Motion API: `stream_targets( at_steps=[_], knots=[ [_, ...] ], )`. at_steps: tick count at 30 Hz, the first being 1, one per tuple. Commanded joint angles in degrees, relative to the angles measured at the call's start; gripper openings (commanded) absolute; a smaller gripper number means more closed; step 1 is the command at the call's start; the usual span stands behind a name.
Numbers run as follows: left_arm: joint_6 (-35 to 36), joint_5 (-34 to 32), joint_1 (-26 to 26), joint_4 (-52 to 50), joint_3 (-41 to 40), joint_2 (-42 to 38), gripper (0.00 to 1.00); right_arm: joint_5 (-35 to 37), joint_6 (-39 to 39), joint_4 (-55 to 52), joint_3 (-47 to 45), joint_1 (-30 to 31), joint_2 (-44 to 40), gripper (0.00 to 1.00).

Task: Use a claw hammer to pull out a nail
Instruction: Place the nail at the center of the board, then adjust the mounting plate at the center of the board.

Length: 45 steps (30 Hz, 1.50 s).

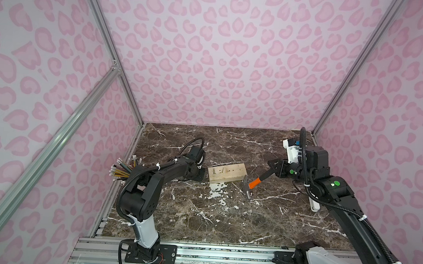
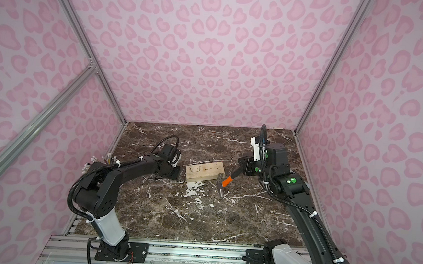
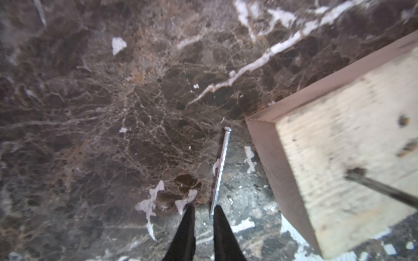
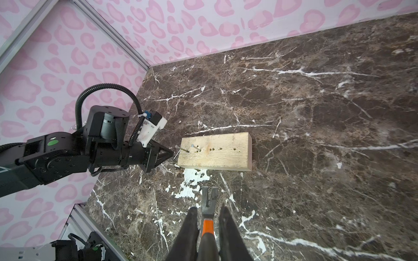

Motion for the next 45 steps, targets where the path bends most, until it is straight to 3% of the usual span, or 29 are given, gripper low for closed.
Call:
stream_targets(
  at_steps=[1,10,14,24,45],
  knots=[
    [-0.09,0.71,-0.06,0.94,1.26,-1.15,0.19,0.67,0.43,4.68,0.07,0.00,-0.18,0.00],
    [0.11,0.05,-0.11,2.92,5.72,0.98,0.19,5.51,0.61,5.40,-0.72,0.04,0.77,0.00],
    [0.57,-2.99,-0.15,3.24,10.64,5.22,0.19,11.16,2.13,8.10,-3.02,0.35,0.73,0.00],
    [2.91,-3.29,-0.11,2.63,19.39,13.67,0.19,16.51,3.44,10.31,-3.31,5.04,4.68,0.00],
    [3.90,2.79,-4.36,5.72,9.25,8.70,0.17,21.28,6.21,16.78,0.41,5.17,15.31,0.00]
  ],
)
